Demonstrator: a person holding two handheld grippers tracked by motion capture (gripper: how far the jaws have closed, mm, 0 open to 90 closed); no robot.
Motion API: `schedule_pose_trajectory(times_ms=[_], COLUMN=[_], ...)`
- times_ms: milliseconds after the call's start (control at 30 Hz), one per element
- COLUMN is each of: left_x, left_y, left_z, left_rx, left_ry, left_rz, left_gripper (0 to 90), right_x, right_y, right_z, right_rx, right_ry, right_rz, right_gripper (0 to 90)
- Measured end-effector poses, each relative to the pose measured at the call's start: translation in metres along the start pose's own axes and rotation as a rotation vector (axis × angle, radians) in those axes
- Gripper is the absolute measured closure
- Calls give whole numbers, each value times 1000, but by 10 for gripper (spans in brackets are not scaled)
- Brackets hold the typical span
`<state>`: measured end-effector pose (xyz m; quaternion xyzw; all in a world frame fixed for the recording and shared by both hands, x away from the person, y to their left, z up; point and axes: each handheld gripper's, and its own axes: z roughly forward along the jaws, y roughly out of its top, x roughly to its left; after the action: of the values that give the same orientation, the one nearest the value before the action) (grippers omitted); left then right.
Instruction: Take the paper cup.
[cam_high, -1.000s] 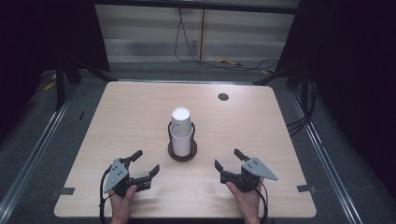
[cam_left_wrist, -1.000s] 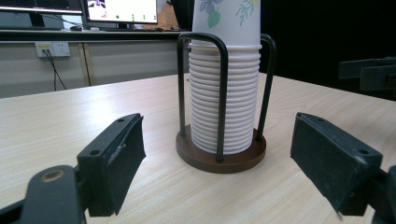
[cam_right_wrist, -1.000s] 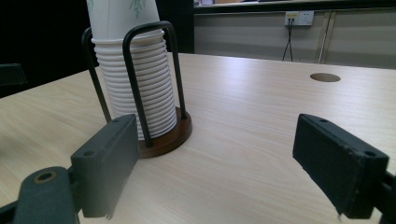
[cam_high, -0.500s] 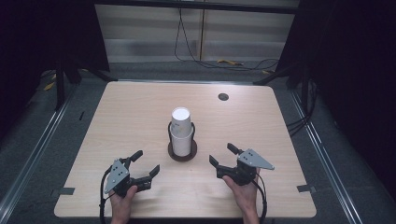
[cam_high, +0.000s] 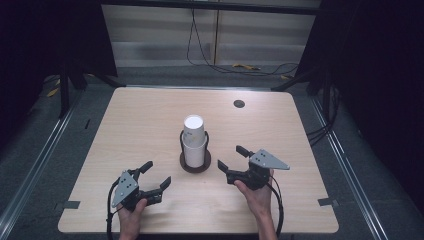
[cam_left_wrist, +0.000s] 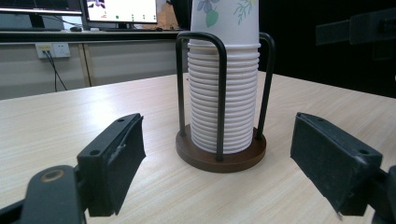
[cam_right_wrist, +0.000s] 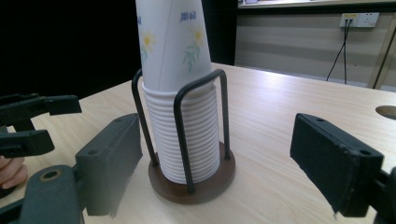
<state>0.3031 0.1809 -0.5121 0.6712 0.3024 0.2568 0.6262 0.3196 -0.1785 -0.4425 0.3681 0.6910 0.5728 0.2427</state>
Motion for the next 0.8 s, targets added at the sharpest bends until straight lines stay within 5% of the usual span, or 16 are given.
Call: schedule_pose_trajectory(times_ms=[800], left_x=[0], left_y=[0], left_z=[0], left_rx=[-8], left_ry=[-2], left_rz=[-6], left_gripper=[173], right_x=[2], right_y=[37], right_z=[31], right_rx=[11], right_ry=[90], right_rz=[-40], right_gripper=[204])
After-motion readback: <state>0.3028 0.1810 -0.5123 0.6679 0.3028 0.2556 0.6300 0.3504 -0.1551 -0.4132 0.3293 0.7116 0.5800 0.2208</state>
